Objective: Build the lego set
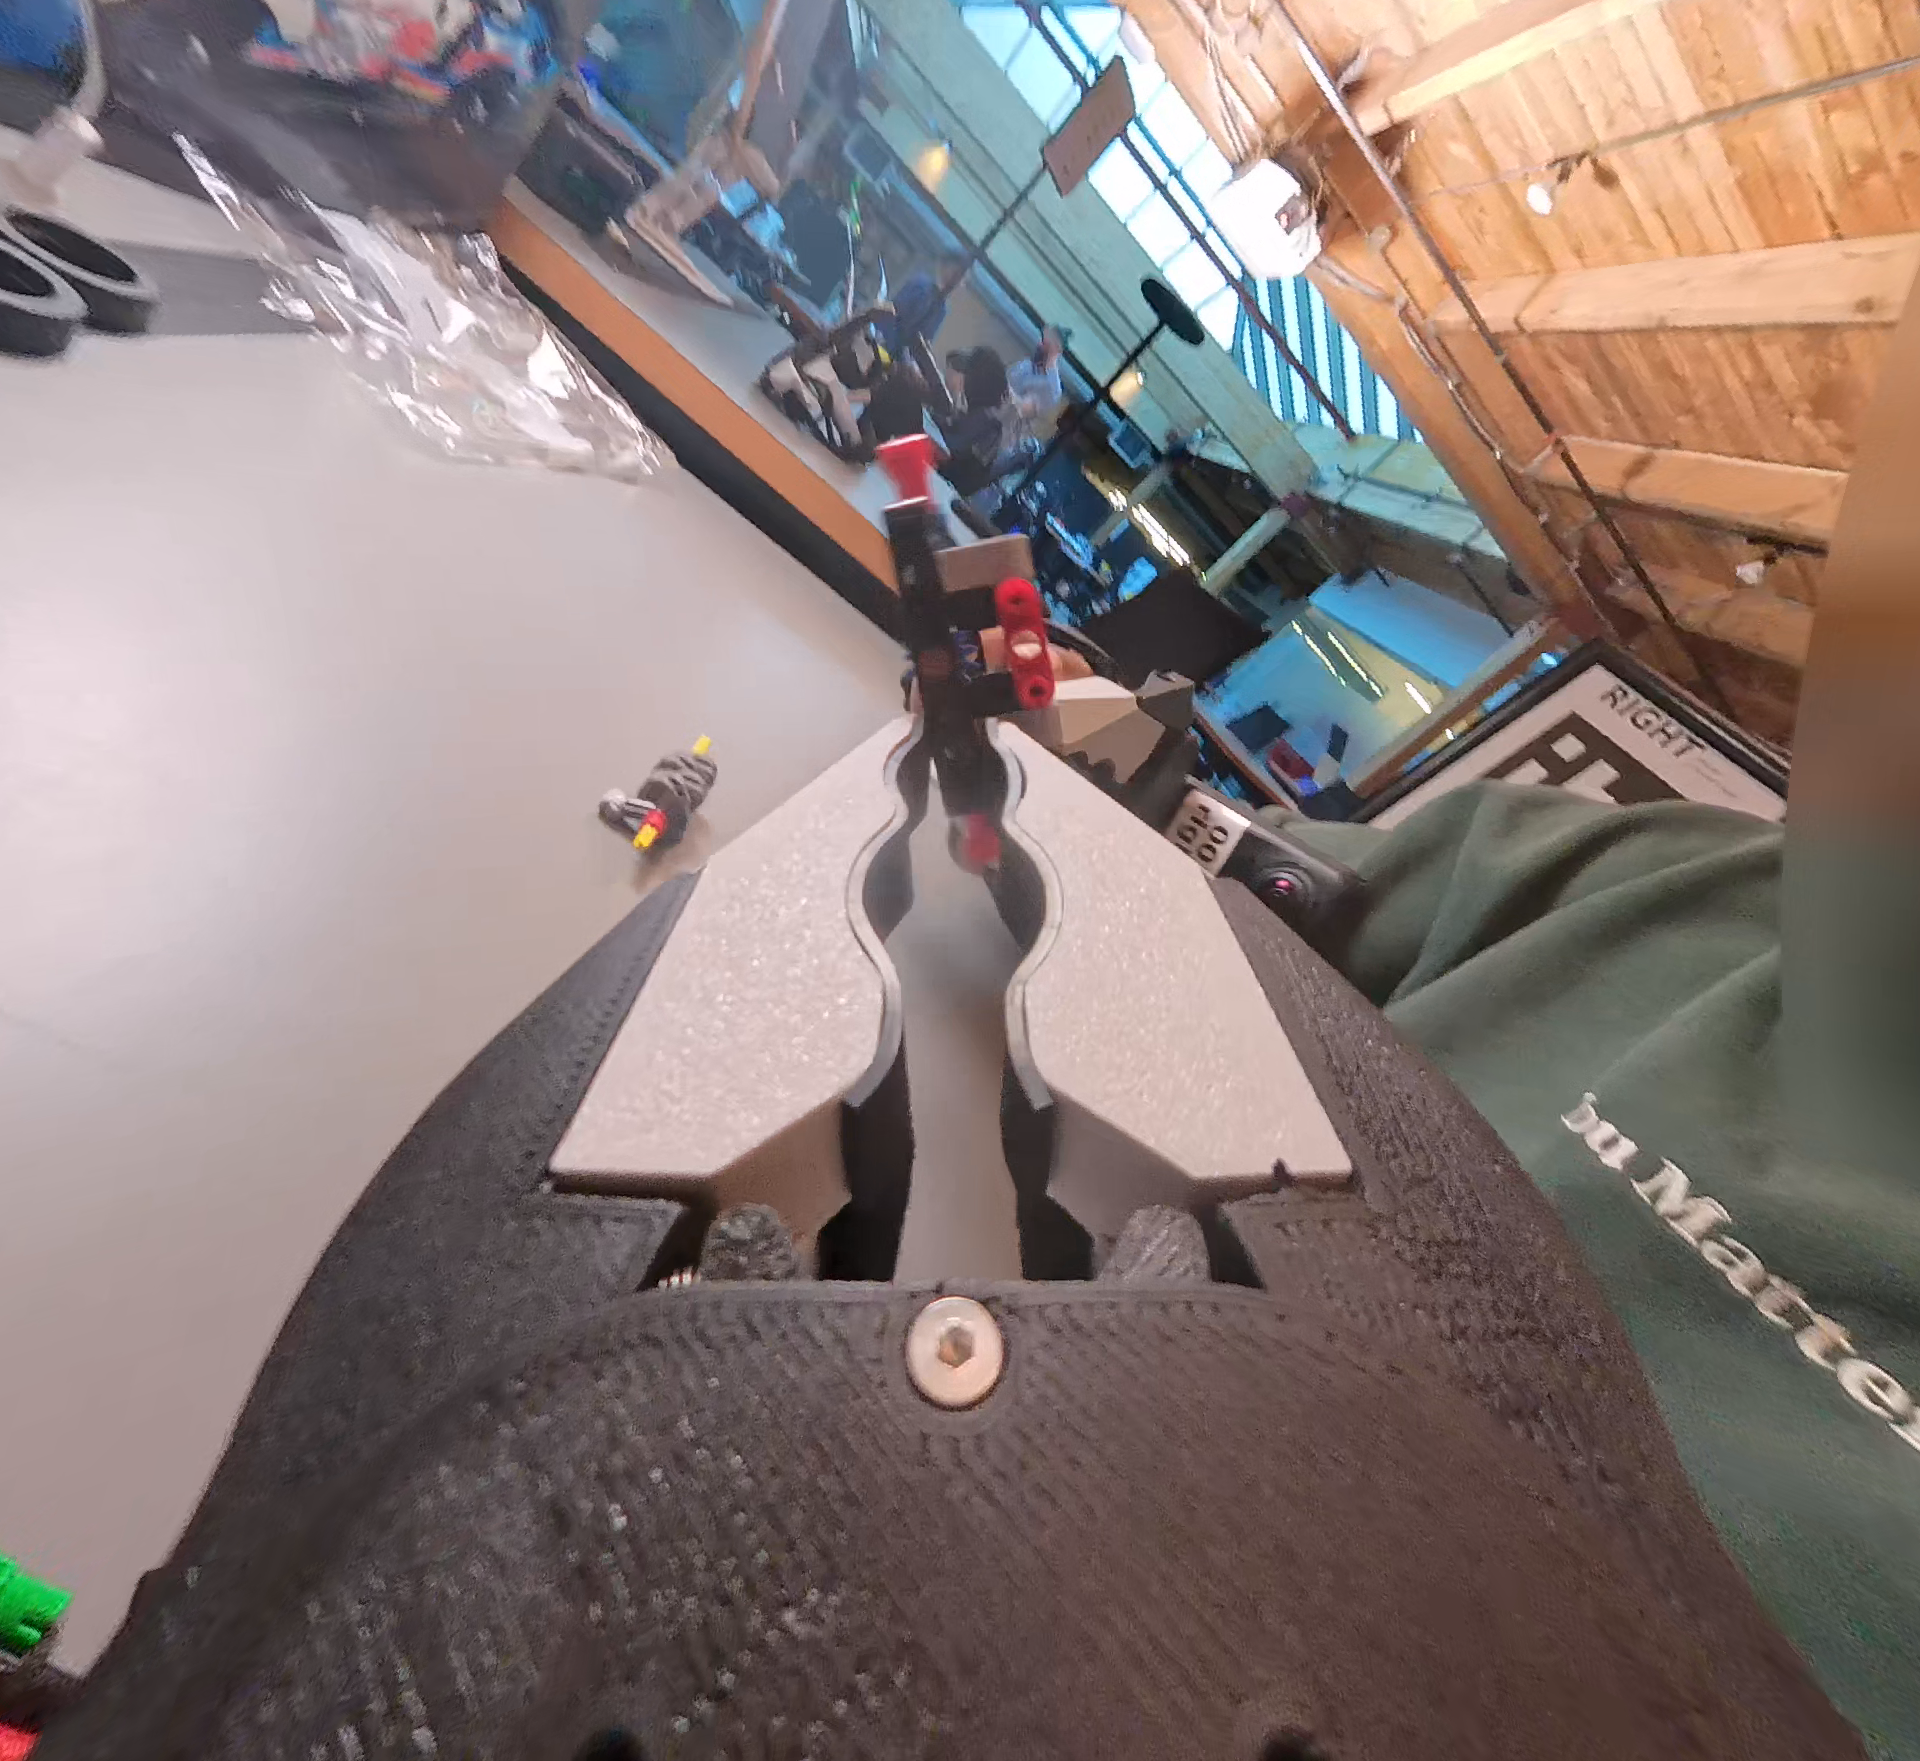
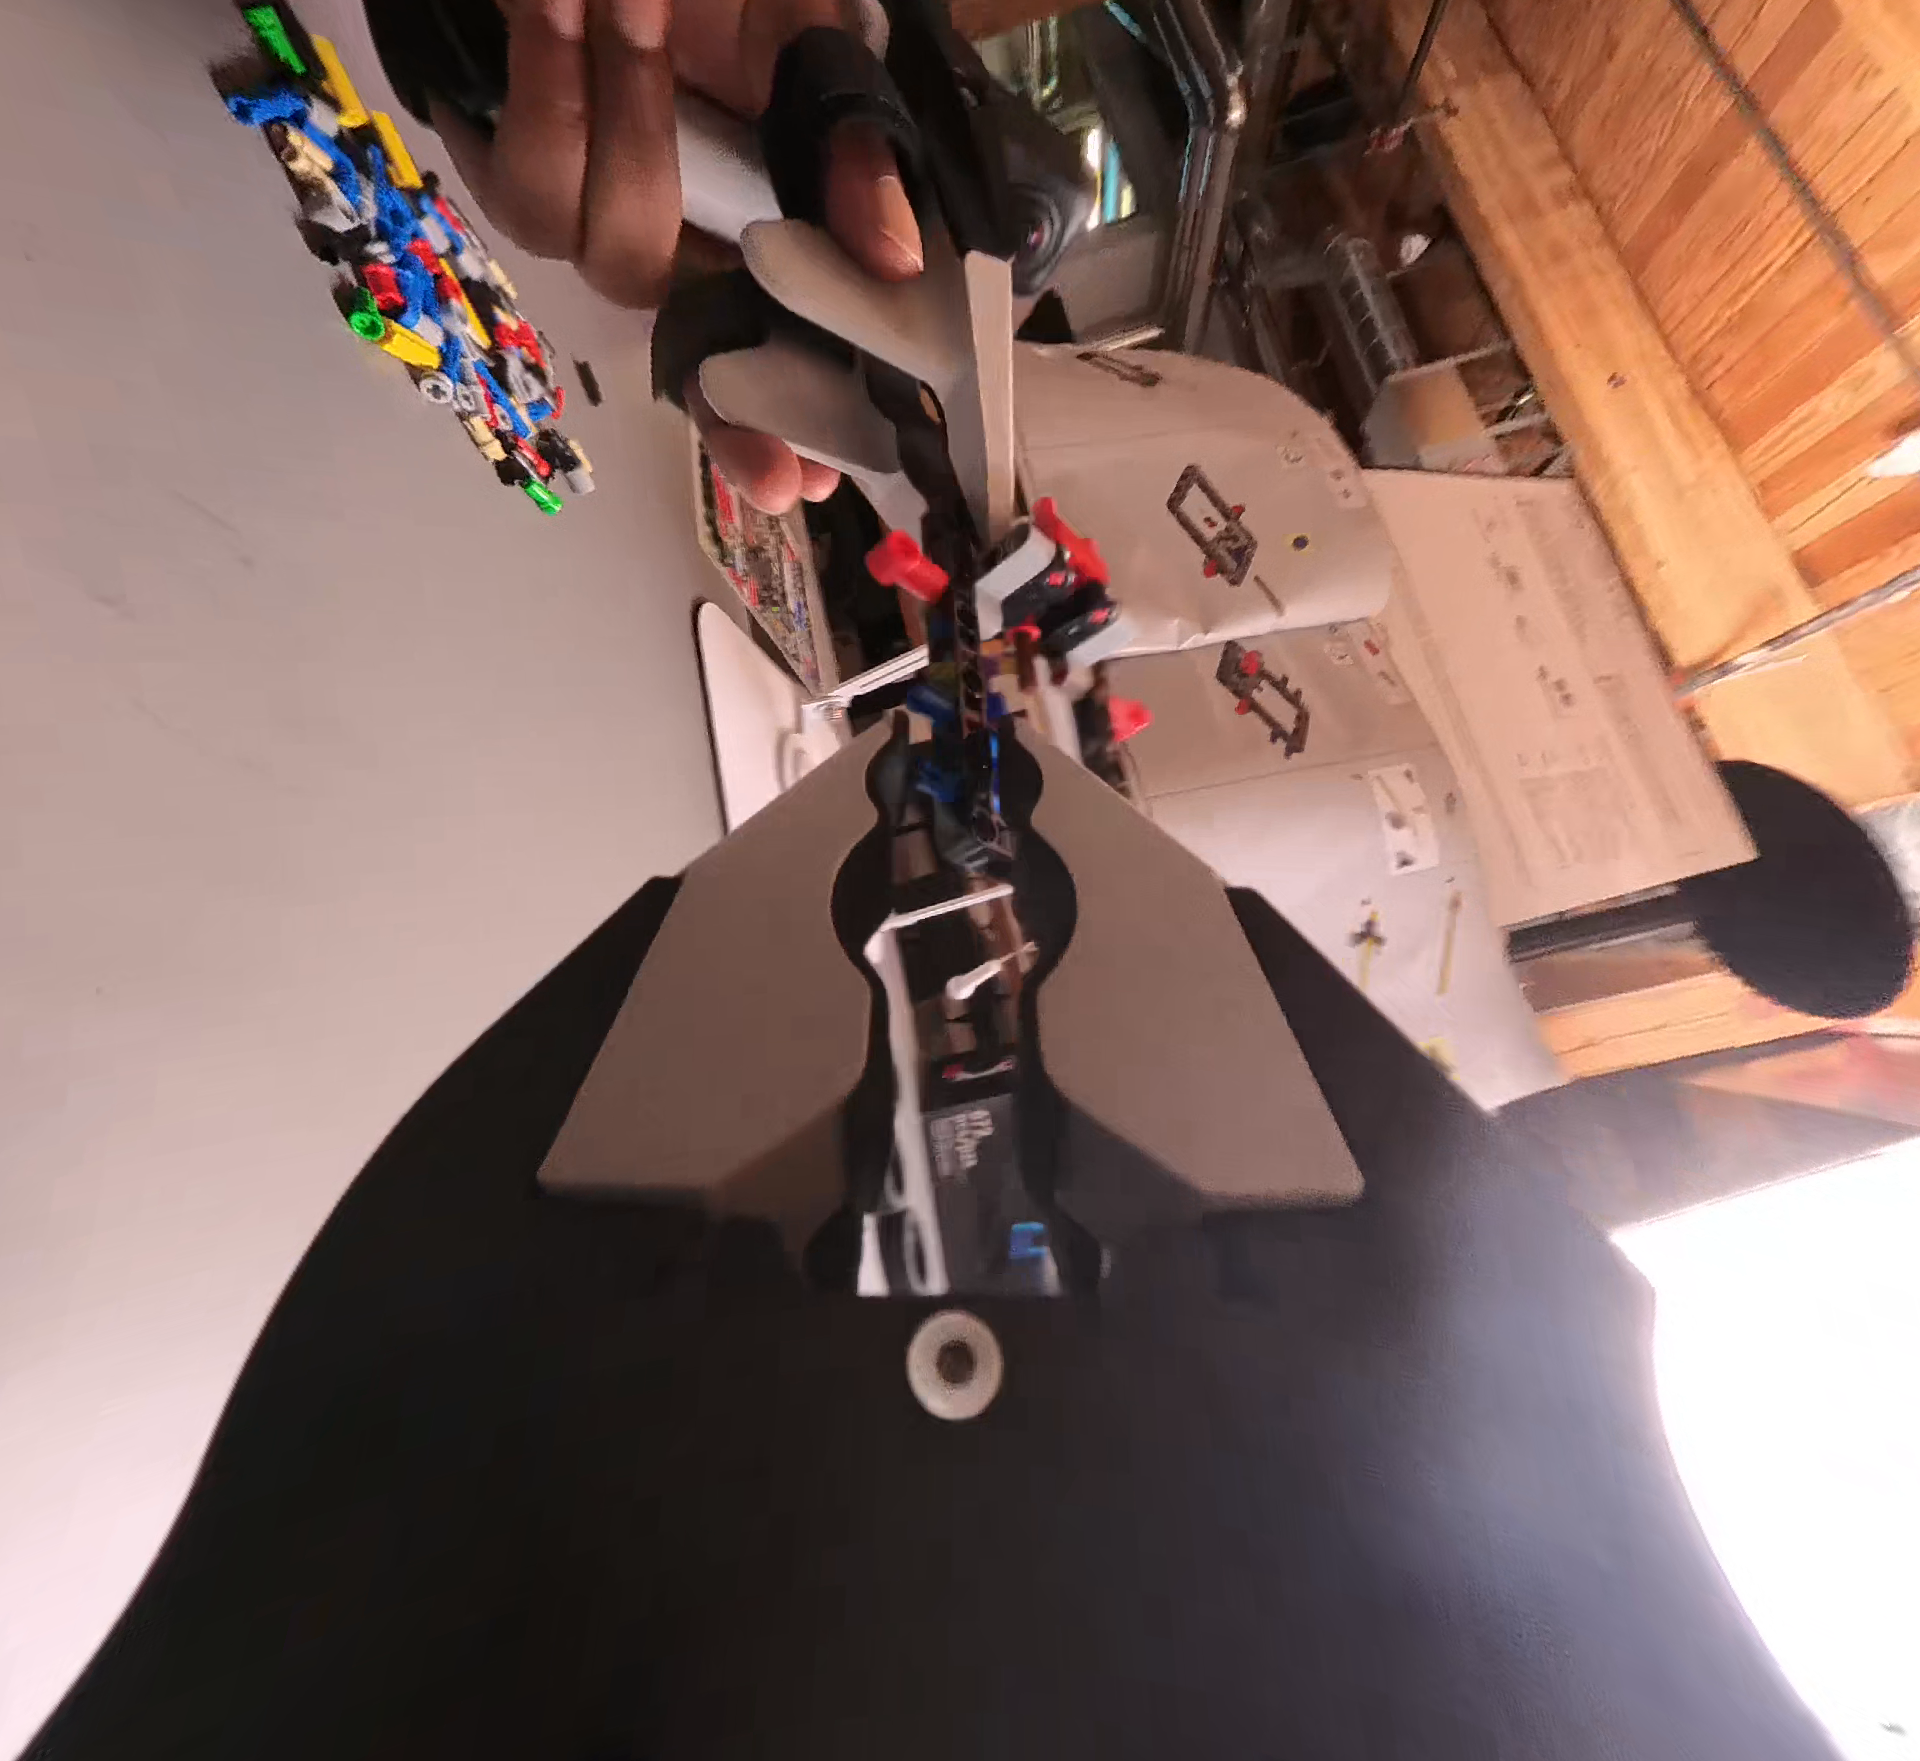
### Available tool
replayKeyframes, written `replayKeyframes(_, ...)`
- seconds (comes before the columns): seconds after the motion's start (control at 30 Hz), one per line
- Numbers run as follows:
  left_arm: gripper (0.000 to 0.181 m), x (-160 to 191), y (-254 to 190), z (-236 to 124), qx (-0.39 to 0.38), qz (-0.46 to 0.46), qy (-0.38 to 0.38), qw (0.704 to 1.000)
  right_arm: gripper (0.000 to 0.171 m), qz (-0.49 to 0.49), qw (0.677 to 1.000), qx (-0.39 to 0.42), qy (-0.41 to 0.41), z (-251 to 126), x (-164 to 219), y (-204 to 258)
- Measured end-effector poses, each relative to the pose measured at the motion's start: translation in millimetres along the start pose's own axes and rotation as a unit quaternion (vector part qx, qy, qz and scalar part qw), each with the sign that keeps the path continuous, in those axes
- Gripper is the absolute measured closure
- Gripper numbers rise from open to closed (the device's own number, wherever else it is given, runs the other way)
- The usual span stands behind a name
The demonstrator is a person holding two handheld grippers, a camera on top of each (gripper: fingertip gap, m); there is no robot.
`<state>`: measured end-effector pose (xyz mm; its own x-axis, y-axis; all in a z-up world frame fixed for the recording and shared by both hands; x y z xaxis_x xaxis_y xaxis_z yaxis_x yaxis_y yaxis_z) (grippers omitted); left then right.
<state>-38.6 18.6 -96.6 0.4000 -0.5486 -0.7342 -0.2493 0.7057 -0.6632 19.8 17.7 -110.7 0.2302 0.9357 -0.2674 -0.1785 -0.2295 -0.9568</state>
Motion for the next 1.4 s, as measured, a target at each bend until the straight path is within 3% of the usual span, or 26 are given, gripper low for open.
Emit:
replayKeyframes(0.1, 0.176, -0.6, 3.8, 1.0, -0.016, 0.019, -0.012, 1.0, 0.148, 0.143, 0.989, -0.042, 0.008, -0.7, -4.3, -6.6)
replayKeyframes(0.17, 0.176, -1.4, 5.0, 1.7, -0.024, 0.031, -0.018, 0.999, 0.148, 0.268, 0.961, -0.066, 0.006, -3.7, -13.2, -22.5)
replayKeyframes(0.23, 0.175, -3.0, 3.5, 2.7, -0.017, 0.037, -0.03, 0.999, 0.169, 0.401, 0.913, -0.069, 0.016, -2.2, -17.7, -44.4)
replayKeyframes(0.27, 0.176, -4.2, 3.5, 3.4, -0.019, 0.043, -0.037, 0.998, 0.171, 0.455, 0.887, -0.074, 0.033, 1.2, -17.0, -49.7)
replayKeyframes(0.37, 0.175, -4.2, 1.7, 9.2, -0.032, 0.072, -0.046, 0.996, 0.171, 0.545, 0.829, -0.08, 0.101, 13.5, -5.9, -48.0)
replayKeyframes(0.47, 0.176, -3.7, -5.3, 16.7, -0.033, 0.093, -0.061, 0.993, 0.171, 0.614, 0.777, -0.081, 0.11, 21.0, -3.4, -41.2)
replayKeyframes(0.53, 0.176, -2.5, -10.2, 21.2, -0.026, 0.097, -0.069, 0.993, 0.171, 0.636, 0.76, -0.074, 0.113, 22.9, -1.0, -40.1)
replayKeyframes(0.67, 0.175, -4.7, -13.5, 21.9, 0.0, 0.063, -0.088, 0.994, 0.171, 0.636, 0.763, -0.061, 0.093, 20.9, -5.7, -49.0)
replayKeyframes(1.4, 0.176, -6.6, -2.8, 17.2, 0.05, -0.063, -0.137, 0.987, 0.171, 0.582, 0.795, -0.06, 0.157, 16.5, -1.3, -45.8)
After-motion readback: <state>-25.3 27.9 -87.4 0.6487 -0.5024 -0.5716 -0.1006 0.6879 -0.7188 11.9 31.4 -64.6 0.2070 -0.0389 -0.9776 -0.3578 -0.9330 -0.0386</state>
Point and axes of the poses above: each gripper's, where its closed fingertips meet, z out along the fingers, x out of its underside, y = z × x across the jaws, the point moved 1 cm from there along -z, back along the fingers, and after that the axes turned 3 degrees about x, right-handed, at the moved point
